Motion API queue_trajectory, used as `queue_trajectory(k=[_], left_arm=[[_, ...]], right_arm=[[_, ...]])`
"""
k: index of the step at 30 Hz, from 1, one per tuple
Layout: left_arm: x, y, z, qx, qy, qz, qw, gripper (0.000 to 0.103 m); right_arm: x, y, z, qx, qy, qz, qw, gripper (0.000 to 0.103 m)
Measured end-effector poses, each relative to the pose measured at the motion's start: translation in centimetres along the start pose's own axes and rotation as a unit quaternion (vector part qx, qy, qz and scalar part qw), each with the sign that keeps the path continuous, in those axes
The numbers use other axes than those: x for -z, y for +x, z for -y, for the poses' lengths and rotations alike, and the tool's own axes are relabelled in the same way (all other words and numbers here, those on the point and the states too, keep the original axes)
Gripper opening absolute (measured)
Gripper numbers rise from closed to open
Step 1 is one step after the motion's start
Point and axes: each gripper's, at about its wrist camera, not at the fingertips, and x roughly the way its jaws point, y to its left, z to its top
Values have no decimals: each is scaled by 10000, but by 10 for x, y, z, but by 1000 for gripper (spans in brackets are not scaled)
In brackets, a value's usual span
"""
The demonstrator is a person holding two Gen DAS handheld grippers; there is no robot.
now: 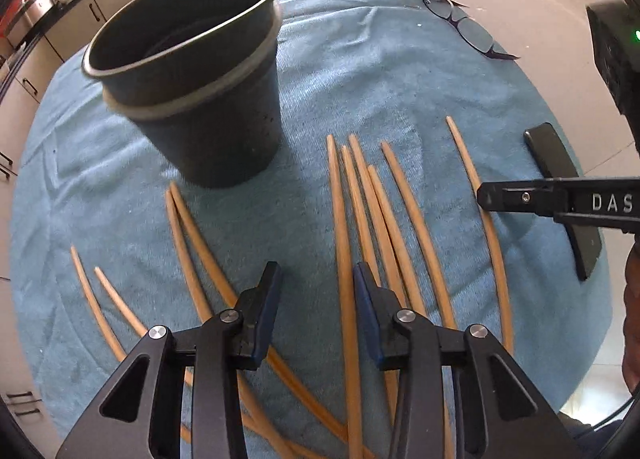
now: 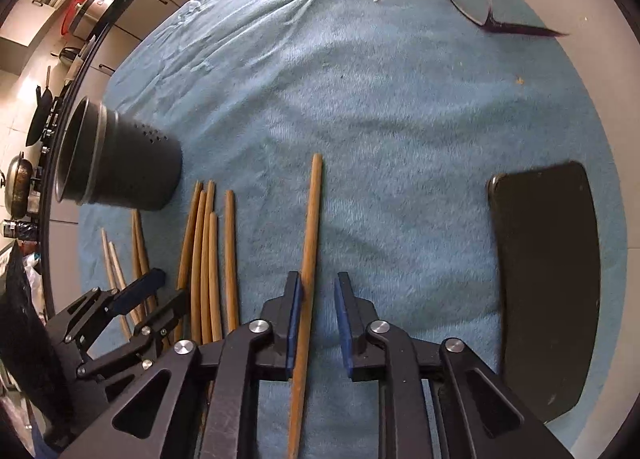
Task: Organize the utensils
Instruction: 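Close the left gripper on one chopstick while the right gripper grasps another chopstick, then lift both held chopsticks upright and carry them toward the black holder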
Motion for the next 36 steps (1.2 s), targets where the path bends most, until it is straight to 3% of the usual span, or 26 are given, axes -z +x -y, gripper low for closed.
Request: queue_trajectory(k=[1,3,4,6,12,19,29,36], left_arm=[[-1,0,2,-63,-5,16,10000,29],[-2,1,3,-158,-63,55,9998,8],[-2,1,3,-127,-122,58,9998,7],[0,-1,-2,17,-317,69,9995,7],[10,-34,-10,277,-520,571,9966,7],[26,-82,-19,355,-540,1115,9917,7],[34,-130,-27,524,-562,1584,9844,7],[39,-148,-31,595,-564,1760,9810,7]], right_arm=[[-4,1,-1,11,13,-23,10000,18],[-9,2,-5,99,-77,-52,9999,18],[-11,3,-8,151,-143,-46,9998,18],[-13,5,-11,219,-219,-38,9995,7],[-1,-1,-12,18,-245,95,9997,7],[18,-35,-28,-118,-343,596,9976,7],[53,-80,-44,-226,-383,1131,9926,7],[60,-98,-54,-298,-353,1344,9899,7]])
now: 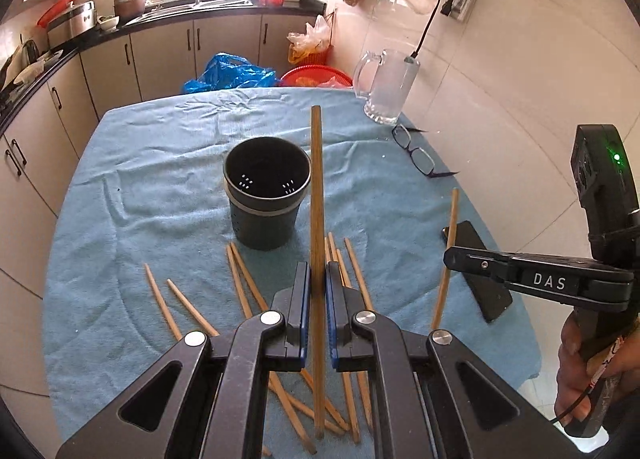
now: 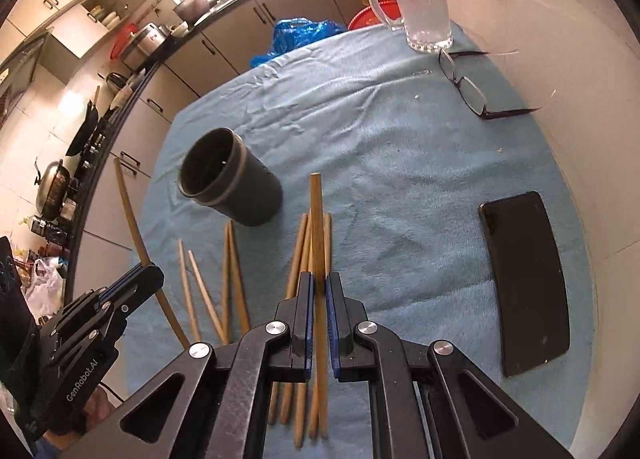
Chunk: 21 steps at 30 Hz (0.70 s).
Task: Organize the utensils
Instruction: 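Lift both held chopsticks upright and carry them toward the black holder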
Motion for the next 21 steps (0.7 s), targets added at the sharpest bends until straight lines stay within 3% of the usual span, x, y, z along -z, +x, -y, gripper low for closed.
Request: queue_trajectory(k=[21], left_arm=[[-13,-45,-14,131,-100,508,9986,7]], right_arm=[[-1,-54,-30,-95,-144,613,9980,7]])
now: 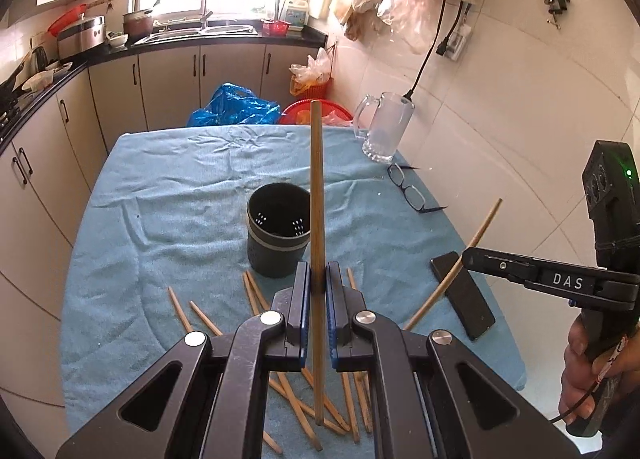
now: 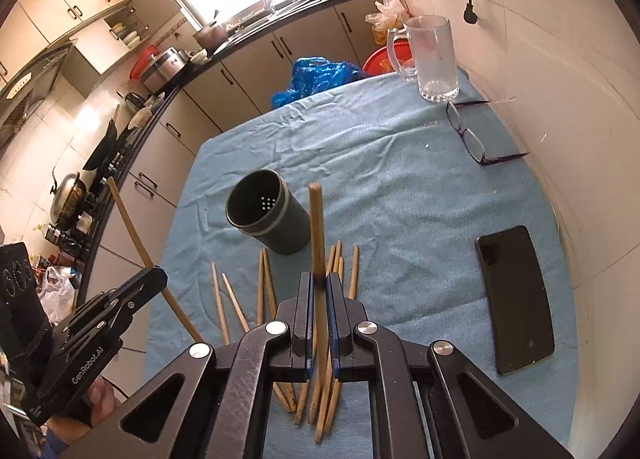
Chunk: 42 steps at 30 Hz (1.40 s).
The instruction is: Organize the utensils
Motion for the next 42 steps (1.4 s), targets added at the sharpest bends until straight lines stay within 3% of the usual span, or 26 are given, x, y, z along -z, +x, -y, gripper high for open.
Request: queue_trajectory(k=[18,30,38,41,42], left_arm=[[-31,-15,-24,-118,-226,296,9992,7],[-89,-14,-42,-243,-513,625,9964,7],[-118,1,-52,-250,-727,663,9948,7],[-117,3,-51,-238,-693,677,9950,7],[-116,4,-50,-246,-679,668,9951,7]], right_arm=[[-15,-24,-8,-54,-46,267,9996,6],[-68,-59,-33,-554,-222,643,9961,1],[-97,-53,-51,-688,-387,689,9945,1],[-99,-41,-34,-530,-107,539,9971,2],[-99,-34,-24,-491,40,452,9978,9]])
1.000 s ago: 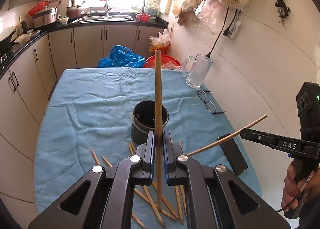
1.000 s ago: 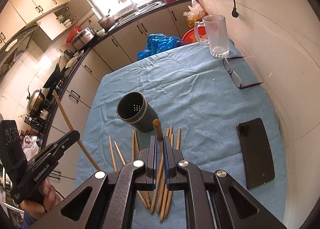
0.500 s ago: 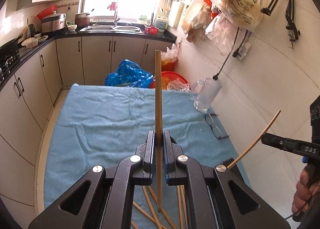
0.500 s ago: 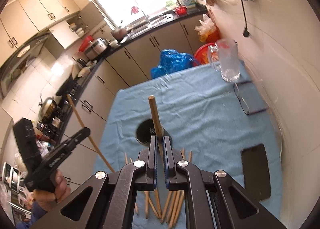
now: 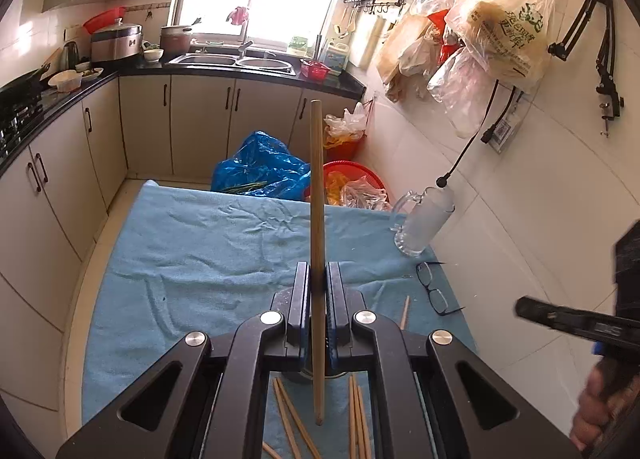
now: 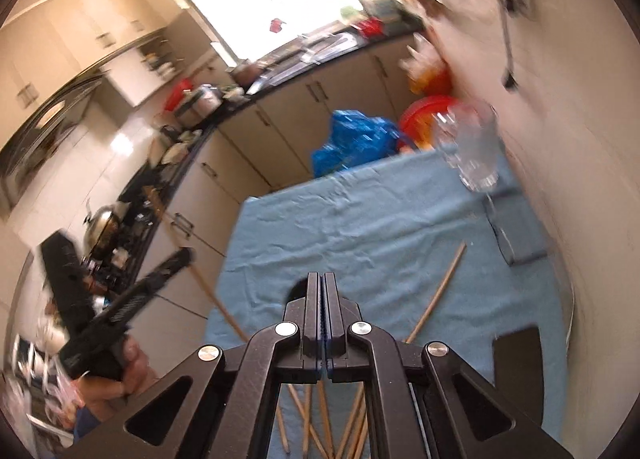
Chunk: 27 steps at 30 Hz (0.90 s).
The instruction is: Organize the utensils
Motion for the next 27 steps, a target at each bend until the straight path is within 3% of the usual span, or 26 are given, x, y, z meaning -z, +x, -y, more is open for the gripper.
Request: queue_trajectory(k=[1,3,7,11,17,19,21,24,27], left_arm=[[1,2,0,7,3,-20,10000,7],[1,5,1,10,11,-39,10000,7],[1,13,2,-20,2,-110,9999,7],[0,17,2,-50,-50,-127,9999,7],[-3,13,0,-98,-127,-62,9999,7],[-3,12,0,-124,-130,-44,9998,7],[-3,12,0,-131,-135,-48,9998,7],[-3,13,0,-138,-144,-43,9998,7],[-4,13,0,-127,-140,-25,9998,7]], right_arm=[[0,10,16,69,259,-143,9995,14],[-2,31,49,125,673,-412,9968,46],[-3,89,112,625,1217,-1115,9843,49],[-5,148,162,1218,1434,-1572,9695,44],[-13,203,177,1739,1107,-1942,9591,30],[-13,218,174,1804,1016,-2111,9553,24],[-9,232,169,1910,880,-2304,9501,11],[-7,235,165,2029,743,-2256,9500,10],[-7,229,172,1784,918,-2194,9548,7]])
